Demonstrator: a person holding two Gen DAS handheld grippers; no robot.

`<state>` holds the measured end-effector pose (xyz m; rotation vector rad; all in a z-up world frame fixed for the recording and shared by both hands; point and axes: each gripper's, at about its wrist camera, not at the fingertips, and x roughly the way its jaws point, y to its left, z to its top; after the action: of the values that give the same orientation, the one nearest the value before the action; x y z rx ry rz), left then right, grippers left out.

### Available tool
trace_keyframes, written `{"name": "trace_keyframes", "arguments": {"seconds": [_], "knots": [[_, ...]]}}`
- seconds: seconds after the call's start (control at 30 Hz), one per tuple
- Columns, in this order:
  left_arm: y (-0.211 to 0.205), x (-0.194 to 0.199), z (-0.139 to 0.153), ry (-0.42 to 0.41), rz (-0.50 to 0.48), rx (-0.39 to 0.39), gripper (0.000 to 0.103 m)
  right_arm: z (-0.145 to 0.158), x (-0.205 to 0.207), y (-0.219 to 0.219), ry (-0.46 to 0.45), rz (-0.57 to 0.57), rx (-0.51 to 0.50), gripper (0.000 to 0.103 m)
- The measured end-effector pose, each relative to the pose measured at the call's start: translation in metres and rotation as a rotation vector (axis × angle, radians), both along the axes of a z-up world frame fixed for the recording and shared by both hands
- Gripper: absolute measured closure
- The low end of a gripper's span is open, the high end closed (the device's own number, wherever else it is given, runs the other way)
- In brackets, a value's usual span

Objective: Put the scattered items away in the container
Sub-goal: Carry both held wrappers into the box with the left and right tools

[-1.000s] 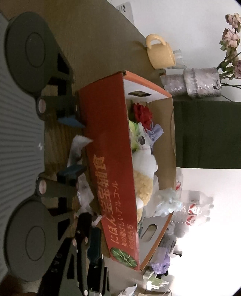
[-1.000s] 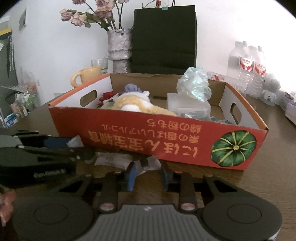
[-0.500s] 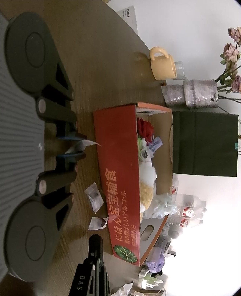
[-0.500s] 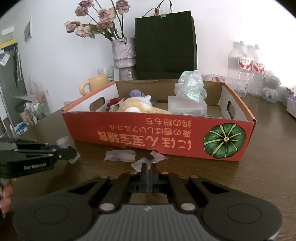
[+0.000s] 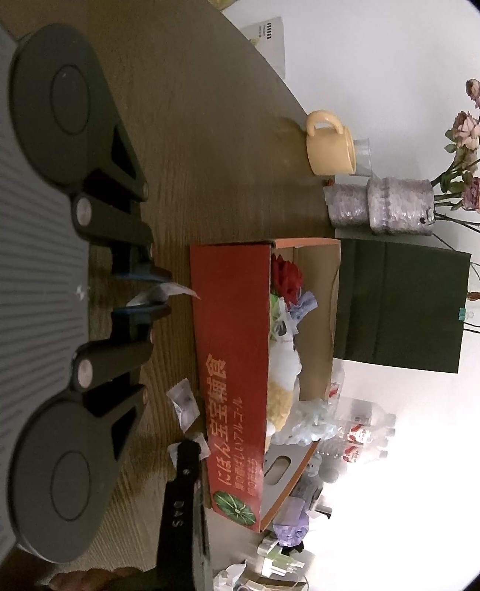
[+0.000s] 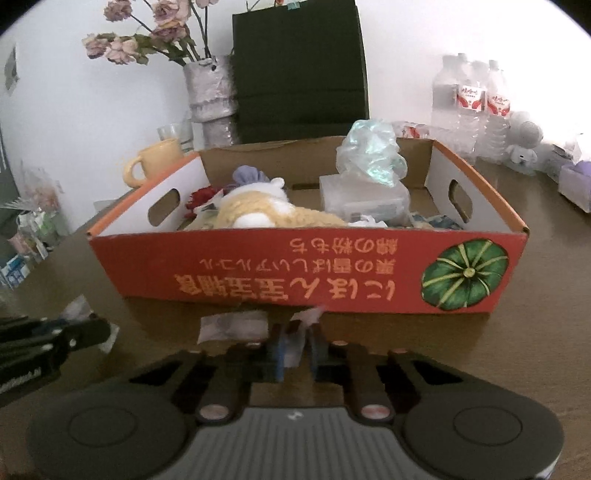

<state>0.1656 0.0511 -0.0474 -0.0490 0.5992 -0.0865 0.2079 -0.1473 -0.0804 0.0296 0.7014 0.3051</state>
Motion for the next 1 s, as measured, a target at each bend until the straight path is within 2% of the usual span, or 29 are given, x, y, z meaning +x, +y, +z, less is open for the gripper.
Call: {"name": "trace_keyframes", "arguments": {"seconds": [0.23, 0.43, 0.6, 0.7, 0.83, 1.0], "knots": [[-0.001, -0.014, 0.014, -0.050, -0.034, -0.037, 0.090, 0.018, -0.031, -0.024, -0.056, -0.006, 0.041, 0.098], [-0.006, -0.015, 0.047, -0.140, -0.065, -0.059, 0.090, 0.057, -0.046, -0.039, -0.171, -0.003, 0.092, 0.098], [-0.017, 0.007, 0.078, -0.217, -0.084, -0.058, 0.090, 0.088, -0.024, -0.045, -0.240, -0.014, 0.125, 0.098], [-0.023, 0.028, 0.089, -0.236, -0.087, -0.060, 0.090, 0.099, -0.007, -0.043, -0.258, -0.011, 0.144, 0.098], [-0.025, 0.061, 0.088, -0.212, -0.080, -0.092, 0.090, 0.102, 0.019, -0.033, -0.259, 0.002, 0.144, 0.097], [-0.023, 0.101, 0.072, -0.162, -0.058, -0.130, 0.090, 0.091, 0.052, -0.017, -0.231, 0.016, 0.137, 0.098]]}}
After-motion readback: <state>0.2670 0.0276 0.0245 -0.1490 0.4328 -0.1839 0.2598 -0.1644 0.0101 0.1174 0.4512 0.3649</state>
